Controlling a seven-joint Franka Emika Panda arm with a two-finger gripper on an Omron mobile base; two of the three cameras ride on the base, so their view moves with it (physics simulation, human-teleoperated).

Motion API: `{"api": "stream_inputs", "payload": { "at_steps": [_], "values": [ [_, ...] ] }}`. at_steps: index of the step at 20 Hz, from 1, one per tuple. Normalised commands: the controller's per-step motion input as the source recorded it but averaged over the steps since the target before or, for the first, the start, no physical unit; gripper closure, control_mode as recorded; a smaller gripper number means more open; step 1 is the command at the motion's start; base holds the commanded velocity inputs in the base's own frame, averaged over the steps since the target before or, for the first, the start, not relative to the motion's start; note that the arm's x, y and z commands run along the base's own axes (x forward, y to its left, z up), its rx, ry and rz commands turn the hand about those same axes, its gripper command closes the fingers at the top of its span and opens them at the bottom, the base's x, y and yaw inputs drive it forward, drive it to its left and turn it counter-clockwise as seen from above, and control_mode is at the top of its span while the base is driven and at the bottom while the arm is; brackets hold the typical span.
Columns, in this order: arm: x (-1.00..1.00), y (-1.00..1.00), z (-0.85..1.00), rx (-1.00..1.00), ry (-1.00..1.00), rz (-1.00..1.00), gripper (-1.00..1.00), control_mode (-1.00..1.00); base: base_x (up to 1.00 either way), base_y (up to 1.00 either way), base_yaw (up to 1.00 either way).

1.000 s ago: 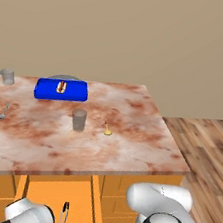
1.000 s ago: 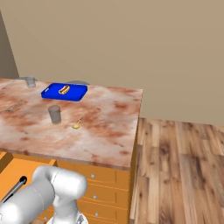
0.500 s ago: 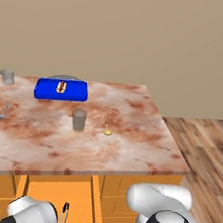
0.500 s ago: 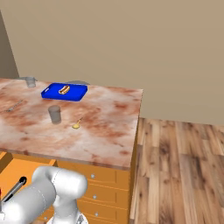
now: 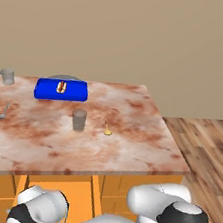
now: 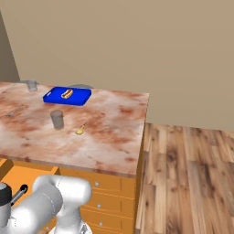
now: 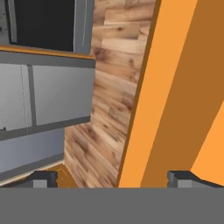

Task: Take the tongs from the drawer on the left and place them on the dining counter next to the tray containing the hot dog.

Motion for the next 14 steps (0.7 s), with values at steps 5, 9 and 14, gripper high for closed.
{"api": "stream_inputs", "payload": {
  "at_steps": [5,9,14],
  "values": [
    [0.12,-0.31,0.08,0.00,0.00,0.00,-1.00,-1.00,0.00,0.00,0.00],
    [0.16,-0.29,0.03,0.00,-0.05,0.00,-1.00,-1.00,0.00,0.00,0.00],
    [0.19,-0.24,0.08,0.00,-0.08,0.00,-1.00,-1.00,0.00,0.00,0.00]
  ]
}}
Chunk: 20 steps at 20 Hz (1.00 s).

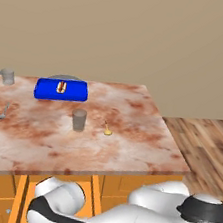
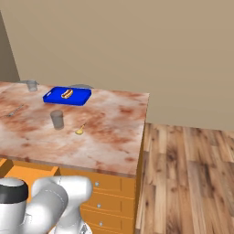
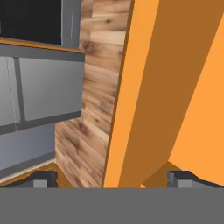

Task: Take the tongs from the drawer on the left and place them on the dining counter next to the tray containing the hot dog.

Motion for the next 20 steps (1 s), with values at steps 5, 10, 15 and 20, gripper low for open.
{"api": "stream_inputs", "payload": {
  "at_steps": [5,10,15,20],
  "values": [
    [0.15,-0.27,0.01,0.02,0.04,-0.02,-1.00,-1.00,0.00,0.00,0.00],
    [0.29,-0.05,0.00,0.00,0.03,-0.03,-1.00,-1.00,0.00,0.00,0.00],
    [0.24,0.00,0.00,0.00,-0.05,-0.11,-1.00,-1.00,0.00,0.00,0.00],
    [0.04,0.10,0.00,-0.05,-0.07,-0.08,-1.00,-1.00,0.00,0.00,0.00]
  ]
}}
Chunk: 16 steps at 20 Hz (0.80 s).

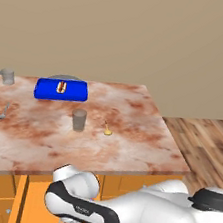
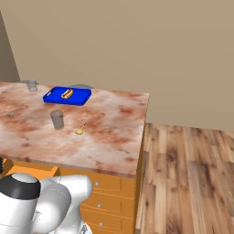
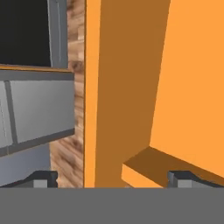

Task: Take the tongs from the drawer on the left and place them on the dining counter next to the tray containing the hot dog.

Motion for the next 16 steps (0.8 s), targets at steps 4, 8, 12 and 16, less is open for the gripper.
{"api": "stream_inputs", "payload": {
  "at_steps": [4,8,12,16],
  "values": [
    [0.06,0.26,0.00,-0.12,-0.09,-0.09,-1.00,-1.00,0.00,0.00,0.00],
    [0.06,0.07,0.00,-0.10,-0.01,-0.16,-1.00,-1.00,0.00,0.00,0.00],
    [0.02,0.00,0.00,-0.09,-0.02,-0.24,-1.00,-1.00,0.00,0.00,0.00],
    [0.01,0.00,0.00,-0.14,-0.08,-0.24,-1.00,-1.00,0.00,0.00,0.00]
  ]
}}
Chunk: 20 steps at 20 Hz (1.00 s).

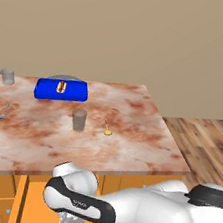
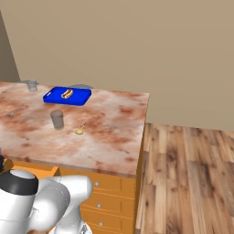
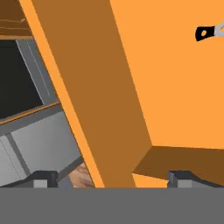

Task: Take the tongs from the drawer on the left and place them on the dining counter next to the tray containing the hot dog.

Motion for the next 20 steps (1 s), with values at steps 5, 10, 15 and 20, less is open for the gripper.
{"api": "stream_inputs", "payload": {
  "at_steps": [5,10,15,20],
  "values": [
    [0.02,0.00,0.00,-0.18,-0.01,-0.21,-1.00,-1.00,0.00,0.00,0.00],
    [0.07,0.00,0.00,-0.22,0.00,-0.20,-1.00,-1.00,0.00,0.00,0.00],
    [0.16,0.00,0.00,-0.26,-0.01,-0.19,-1.00,-1.00,0.00,0.00,0.00],
    [0.03,0.00,0.00,-0.26,-0.06,-0.19,-1.00,-1.00,0.00,0.00,0.00]
  ]
}}
